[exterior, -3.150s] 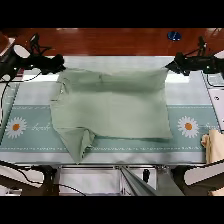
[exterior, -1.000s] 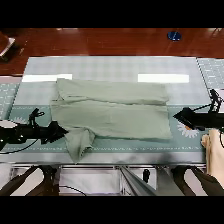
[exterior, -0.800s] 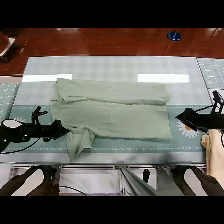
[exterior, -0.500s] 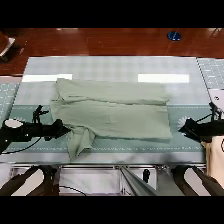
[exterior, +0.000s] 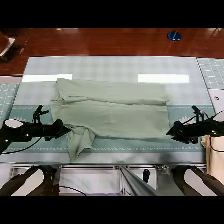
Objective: Fold the shirts.
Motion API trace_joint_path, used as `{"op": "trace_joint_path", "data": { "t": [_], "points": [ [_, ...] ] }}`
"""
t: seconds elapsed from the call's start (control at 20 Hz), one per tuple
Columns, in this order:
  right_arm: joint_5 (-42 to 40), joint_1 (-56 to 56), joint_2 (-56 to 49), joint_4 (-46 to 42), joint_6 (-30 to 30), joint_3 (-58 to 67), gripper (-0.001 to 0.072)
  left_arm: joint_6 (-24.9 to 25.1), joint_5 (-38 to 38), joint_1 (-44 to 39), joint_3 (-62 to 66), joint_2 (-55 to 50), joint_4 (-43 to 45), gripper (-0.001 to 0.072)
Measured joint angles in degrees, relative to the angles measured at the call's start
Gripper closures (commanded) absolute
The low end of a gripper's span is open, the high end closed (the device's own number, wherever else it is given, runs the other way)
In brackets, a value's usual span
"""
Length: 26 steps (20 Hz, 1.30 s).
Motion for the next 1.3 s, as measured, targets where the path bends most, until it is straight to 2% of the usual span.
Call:
{"op": "trace_joint_path", "data": {
  "t": [0.2, 0.25, 0.3, 0.35, 0.4, 0.7, 0.9, 1.1, 1.3],
  "points": [
    [-2.4, 3.8, -3.0, 3.5, 0.9, 0.0, 0.0340, 0.0, 0.0, 0.0, 0.0, 0.0, 0.0, 0.0689],
    [-3.1, 4.5, -3.4, 4.0, 1.3, 0.0, 0.0396, 0.0, 0.0, 0.0, 0.0, 0.0, 0.0, 0.0689],
    [-3.9, 5.0, -3.7, 4.3, 1.6, 0.1, 0.0487, 0.0, 0.0, 0.0, 0.0, 0.0, 0.0, 0.0689],
    [-4.7, 5.4, -3.9, 4.3, 1.7, 0.2, 0.0632, 0.0, 0.0, 0.0, 0.0, 0.0, 0.0, 0.0689],
    [-5.7, 5.7, -4.0, 4.0, 1.7, 0.3, 0.0690, 0.0, -0.1, 0.0, 0.0, 0.0, 0.0, 0.0689],
    [-3.6, 6.3, -4.3, 5.3, -2.3, 6.5, 0.0691, 1.3, -1.5, 1.2, 6.7, -0.1, 2.7, 0.0690],
    [-2.7, 6.3, -6.2, 6.8, -3.4, 14.7, 0.0691, 1.3, -4.7, 0.8, 16.6, -1.3, -0.2, 0.0690],
    [-2.4, 6.3, -12.1, 10.5, -4.6, 23.5, 0.0691, 0.2, -5.7, -2.1, 28.9, -8.4, -1.9, 0.0690],
    [-2.9, 6.3, -19.3, 13.5, -5.4, 31.3, 0.0691, -2.1, -6.1, -5.3, 43.9, -20.0, -2.6, 0.0690]
  ]
}}
